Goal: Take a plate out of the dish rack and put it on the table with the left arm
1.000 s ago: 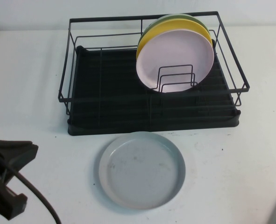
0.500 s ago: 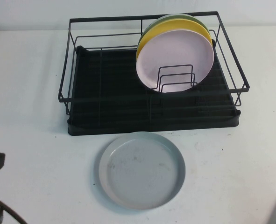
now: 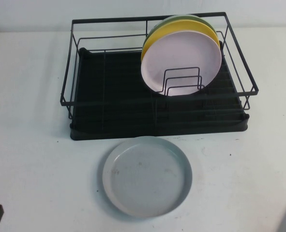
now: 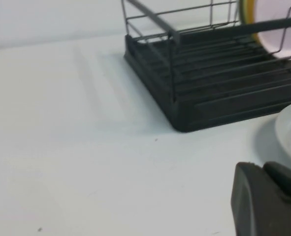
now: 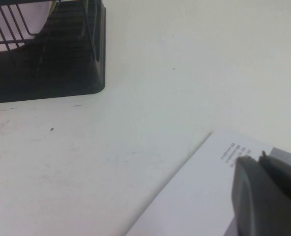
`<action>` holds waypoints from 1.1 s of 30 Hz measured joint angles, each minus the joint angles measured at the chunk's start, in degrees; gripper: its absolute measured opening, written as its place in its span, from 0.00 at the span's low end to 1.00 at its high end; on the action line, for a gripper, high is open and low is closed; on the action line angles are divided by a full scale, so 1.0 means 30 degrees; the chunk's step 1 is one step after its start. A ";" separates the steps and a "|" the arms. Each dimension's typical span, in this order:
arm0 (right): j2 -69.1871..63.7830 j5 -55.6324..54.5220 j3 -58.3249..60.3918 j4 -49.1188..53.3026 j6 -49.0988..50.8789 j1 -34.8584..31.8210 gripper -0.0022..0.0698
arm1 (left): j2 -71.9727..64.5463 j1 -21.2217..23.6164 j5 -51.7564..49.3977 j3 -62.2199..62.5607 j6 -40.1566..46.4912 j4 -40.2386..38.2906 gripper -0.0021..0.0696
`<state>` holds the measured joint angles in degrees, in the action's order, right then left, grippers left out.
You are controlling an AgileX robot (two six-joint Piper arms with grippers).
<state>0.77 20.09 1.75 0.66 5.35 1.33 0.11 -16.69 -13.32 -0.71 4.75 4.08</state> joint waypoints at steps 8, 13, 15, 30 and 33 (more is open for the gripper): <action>0.0000 0.0000 0.0000 0.0000 0.0000 0.0000 0.00 | 0.0134 0.1419 -0.1795 -0.0215 -0.0401 -0.0683 0.03; 0.0000 0.0000 0.0000 0.0000 0.0000 0.0000 0.00 | 0.0134 0.1419 -0.2115 -0.0215 -0.0401 -0.0798 0.03; 0.0000 0.0000 0.0000 0.0000 0.0000 0.0000 0.00 | 0.0134 0.1419 -0.2147 -0.0215 -0.0401 -0.0804 0.03; 0.0000 0.0000 0.0000 0.0000 0.0000 0.0000 0.00 | 0.0134 0.2625 -0.2147 -0.0215 -0.0401 -0.0840 0.03; 0.0000 0.0000 0.0000 0.0000 0.0000 0.0000 0.00 | 0.0134 0.3410 -0.2147 -0.0215 -0.0401 -0.0840 0.03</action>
<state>0.77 20.09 1.75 0.66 5.35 1.33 0.51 -6.46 -19.76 -1.36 3.55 1.56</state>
